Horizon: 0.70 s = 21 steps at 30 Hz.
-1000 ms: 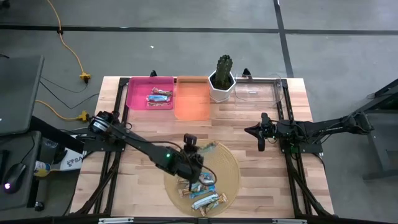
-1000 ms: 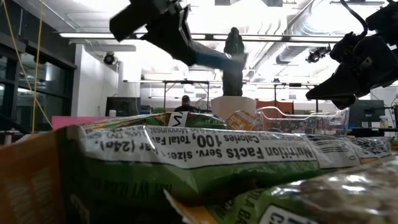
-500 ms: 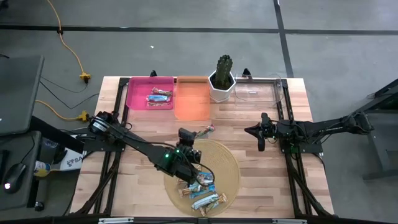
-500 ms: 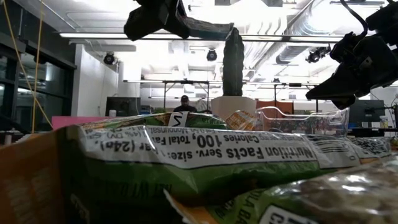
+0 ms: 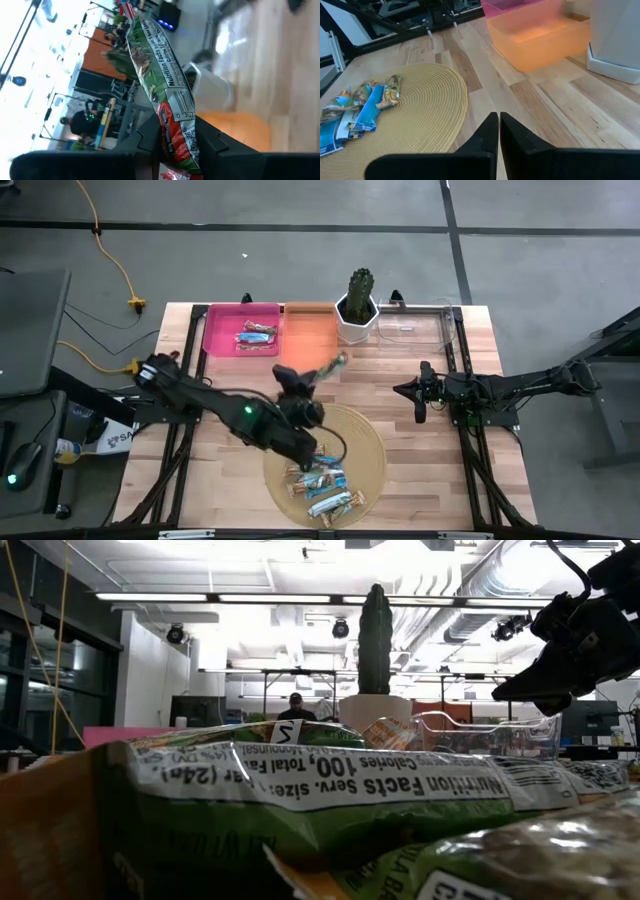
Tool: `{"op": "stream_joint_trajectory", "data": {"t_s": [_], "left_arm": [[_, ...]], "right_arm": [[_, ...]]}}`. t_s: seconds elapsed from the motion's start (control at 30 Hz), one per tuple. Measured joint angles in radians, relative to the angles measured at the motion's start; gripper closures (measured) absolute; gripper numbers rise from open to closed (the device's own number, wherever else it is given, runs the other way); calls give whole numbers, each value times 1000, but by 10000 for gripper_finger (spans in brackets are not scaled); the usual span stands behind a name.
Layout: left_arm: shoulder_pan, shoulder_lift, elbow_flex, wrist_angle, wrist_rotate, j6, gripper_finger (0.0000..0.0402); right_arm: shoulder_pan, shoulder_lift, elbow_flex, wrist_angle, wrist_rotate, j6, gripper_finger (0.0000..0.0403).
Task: Pick and place Granola Bars by type
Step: Put the red granola bar into the pink bin
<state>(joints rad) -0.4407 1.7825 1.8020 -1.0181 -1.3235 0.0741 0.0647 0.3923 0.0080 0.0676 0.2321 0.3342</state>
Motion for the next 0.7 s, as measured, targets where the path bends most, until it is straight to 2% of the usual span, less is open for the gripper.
{"op": "stream_joint_trajectory", "data": {"t_s": [0.23,0.43,0.6,0.7], "left_arm": [[34,-150,116,-86,-8,-1,330],[99,-345,135,-96,35,1,330],[206,-495,134,-100,76,5,330],[307,-578,133,-102,144,8,330]], "right_arm": [[0,-1,0,3,0,1,402],[0,0,0,3,0,0,402],[0,0,0,2,0,0,402],[0,0,0,3,0,1,402]]}}
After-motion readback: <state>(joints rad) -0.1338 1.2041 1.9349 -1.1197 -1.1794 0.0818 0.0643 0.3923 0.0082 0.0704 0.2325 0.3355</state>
